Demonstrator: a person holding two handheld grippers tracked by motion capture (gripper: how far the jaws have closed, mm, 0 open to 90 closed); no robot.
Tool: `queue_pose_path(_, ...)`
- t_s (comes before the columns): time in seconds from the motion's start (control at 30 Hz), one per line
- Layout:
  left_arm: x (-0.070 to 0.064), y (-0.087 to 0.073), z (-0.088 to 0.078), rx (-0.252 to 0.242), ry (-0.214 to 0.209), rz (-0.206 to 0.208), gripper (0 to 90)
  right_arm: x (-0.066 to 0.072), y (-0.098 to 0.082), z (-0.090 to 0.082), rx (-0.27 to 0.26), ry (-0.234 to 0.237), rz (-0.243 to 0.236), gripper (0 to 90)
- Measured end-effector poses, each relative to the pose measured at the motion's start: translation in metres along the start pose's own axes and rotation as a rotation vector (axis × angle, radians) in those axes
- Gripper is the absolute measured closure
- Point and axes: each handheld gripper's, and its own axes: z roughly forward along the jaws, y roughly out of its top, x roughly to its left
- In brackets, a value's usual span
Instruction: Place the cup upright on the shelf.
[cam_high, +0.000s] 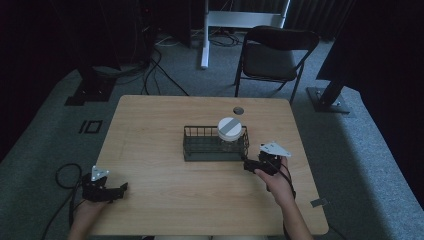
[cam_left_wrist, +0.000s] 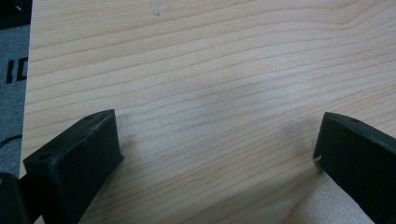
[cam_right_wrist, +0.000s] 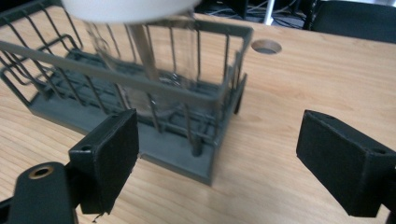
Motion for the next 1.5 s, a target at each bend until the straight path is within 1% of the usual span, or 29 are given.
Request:
queue_pose_path(0.13,0.000,0.000,0.000,0.000,0.000,0.000,0.5,-0.007,-0.010,0.000,0.011,-0.016,0.025,13.0)
queue_pose_path(0.17,0.000,0.000,0.000,0.000,0.000,0.000,0.5,-0.007,-0.010,0.000,0.011,-0.016,0.025,13.0)
queue_pose_path(0.23,0.000,0.000,0.000,0.000,0.000,0.000,0.5,-0.012,-0.017,0.000,0.013,-0.046,0.025,13.1)
queue_pose_path(0.33,0.000,0.000,0.000,0.000,0.000,0.000,0.5,-0.017,-0.024,-0.001,0.030,-0.060,0.036,13.0)
queue_pose_path(0.4,0.000,0.000,0.000,0.000,0.000,0.000,0.5,-0.019,-0.026,-0.001,0.035,-0.063,0.037,13.0)
queue_pose_path(0.43,0.000,0.000,0.000,0.000,0.000,0.000,0.5,-0.023,-0.031,-0.002,0.045,-0.074,0.037,13.0)
queue_pose_path(0.53,0.000,0.000,0.000,0.000,0.000,0.000,0.5,-0.028,-0.037,-0.004,0.056,-0.084,0.044,13.0)
queue_pose_path(0.6,0.000,0.000,0.000,0.000,0.000,0.000,0.5,-0.029,-0.038,-0.004,0.062,-0.085,0.046,13.0)
queue_pose_path(0.63,0.000,0.000,0.000,0.000,0.000,0.000,0.6,-0.031,-0.041,-0.005,0.070,-0.095,0.045,13.0)
queue_pose_path(0.8,0.000,0.000,0.000,0.000,0.000,0.000,0.5,-0.036,-0.046,-0.007,0.084,-0.110,0.044,13.0)
queue_pose_path(0.83,0.000,0.000,0.000,0.000,0.000,0.000,0.5,-0.038,-0.050,-0.008,0.090,-0.121,0.049,13.0)
queue_pose_path(1.0,0.000,0.000,0.000,0.000,0.000,0.000,0.6,-0.045,-0.057,-0.011,0.109,-0.165,0.056,13.0)
queue_pose_path(1.07,0.000,0.000,0.000,0.000,0.000,0.000,0.5,-0.048,-0.059,-0.011,0.116,-0.165,0.071,13.0)
queue_pose_path(1.17,0.000,0.000,0.000,0.000,0.000,0.000,0.5,-0.050,-0.062,-0.012,0.127,-0.178,0.068,12.9)
queue_pose_path(1.3,0.000,0.000,0.000,0.000,0.000,0.000,0.5,-0.054,-0.066,-0.012,0.147,-0.189,0.089,12.9)
queue_pose_path(1.4,0.000,0.000,0.000,0.000,0.000,0.000,0.6,-0.056,-0.068,-0.012,0.168,-0.202,0.085,13.0)
queue_pose_path(1.5,0.000,0.000,0.000,0.000,0.000,0.000,0.5,-0.059,-0.071,-0.012,0.183,-0.210,0.096,13.0)
